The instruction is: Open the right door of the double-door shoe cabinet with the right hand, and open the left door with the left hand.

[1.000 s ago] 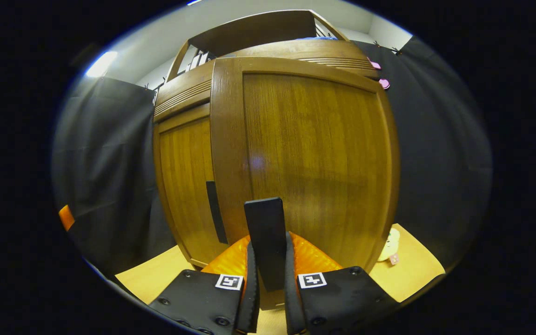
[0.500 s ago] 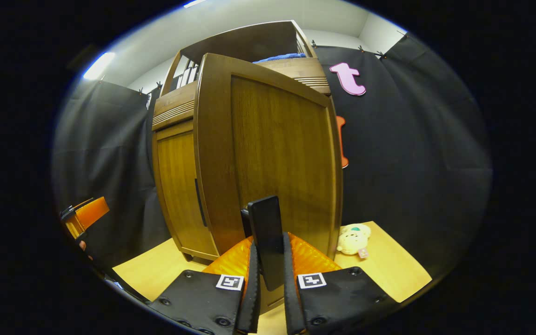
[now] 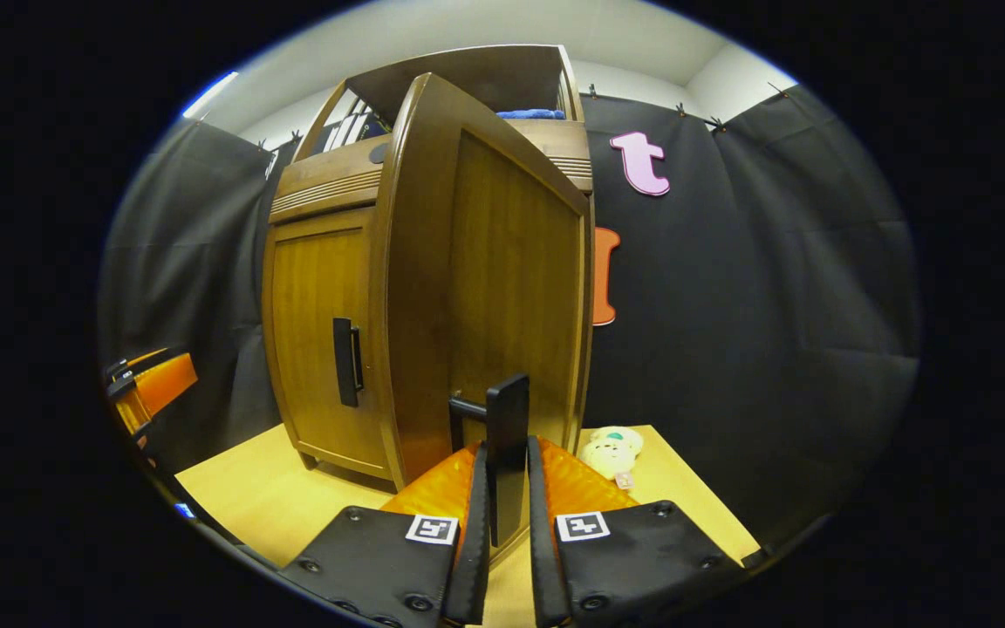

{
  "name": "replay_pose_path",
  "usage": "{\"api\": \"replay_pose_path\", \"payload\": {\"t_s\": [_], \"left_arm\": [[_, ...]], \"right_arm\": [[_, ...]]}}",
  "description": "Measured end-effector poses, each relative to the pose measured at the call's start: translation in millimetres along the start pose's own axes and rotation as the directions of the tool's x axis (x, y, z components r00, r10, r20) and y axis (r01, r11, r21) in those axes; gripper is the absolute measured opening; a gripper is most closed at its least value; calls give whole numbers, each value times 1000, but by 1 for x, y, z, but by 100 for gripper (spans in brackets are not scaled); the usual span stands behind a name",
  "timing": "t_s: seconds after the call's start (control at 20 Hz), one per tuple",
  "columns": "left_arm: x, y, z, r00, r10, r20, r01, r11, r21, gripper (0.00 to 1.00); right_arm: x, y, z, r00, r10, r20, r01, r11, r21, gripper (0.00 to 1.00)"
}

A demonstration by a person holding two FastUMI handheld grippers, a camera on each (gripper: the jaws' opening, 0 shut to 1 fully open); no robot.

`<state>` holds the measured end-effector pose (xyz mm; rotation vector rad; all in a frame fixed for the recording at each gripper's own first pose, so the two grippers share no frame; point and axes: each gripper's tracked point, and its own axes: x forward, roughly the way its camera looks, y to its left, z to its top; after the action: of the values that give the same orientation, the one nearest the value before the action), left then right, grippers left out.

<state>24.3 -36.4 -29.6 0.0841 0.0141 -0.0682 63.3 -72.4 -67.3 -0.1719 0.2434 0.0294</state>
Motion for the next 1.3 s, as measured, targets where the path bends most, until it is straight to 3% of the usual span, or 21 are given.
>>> {"api": "replay_pose_path", "payload": {"t_s": [0.2,0.25,0.3,0.4,0.65,0.7,0.85,0.95,1.05,1.1,1.3], "left_arm": [[1,0,-2,1000,3,-2,-3,1000,1,95],[0,0,-3,1000,4,-2,-4,1000,2,95],[0,0,-5,1000,5,-3,-5,1000,2,95],[3,-2,-6,1000,1,-4,-1,1000,-2,95],[4,-5,-7,1000,-8,-2,8,1000,-5,92],[4,-5,-7,1000,-7,0,7,1000,-2,95],[2,-3,-8,1000,0,1,0,1000,-3,95],[1,1,-8,1000,12,2,-12,1000,-5,95],[-1,5,-8,1000,24,2,-24,1000,-8,92],[-2,8,-7,999,32,5,-32,999,-9,92],[-5,16,-7,999,52,10,-51,998,-29,95]], "right_arm": [[1,-30,5,998,-58,13,57,998,11,28],[-3,-45,3,997,-74,8,74,997,21,33],[-4,-49,3,998,-68,14,67,997,42,10],[-7,-52,3,999,-50,22,49,997,62,16],[-8,-77,1,999,-18,29,16,997,70,15],[-7,-79,1,1000,-8,28,6,998,68,10],[-6,-89,1,999,22,26,-23,997,70,20],[-6,-98,0,999,38,22,-39,997,73,15],[-6,-107,-1,998,61,13,-61,996,70,20],[-5,-110,-1,997,74,13,-75,995,68,10],[-1,-125,-1,992,123,21,-125,989,75,10]]}}
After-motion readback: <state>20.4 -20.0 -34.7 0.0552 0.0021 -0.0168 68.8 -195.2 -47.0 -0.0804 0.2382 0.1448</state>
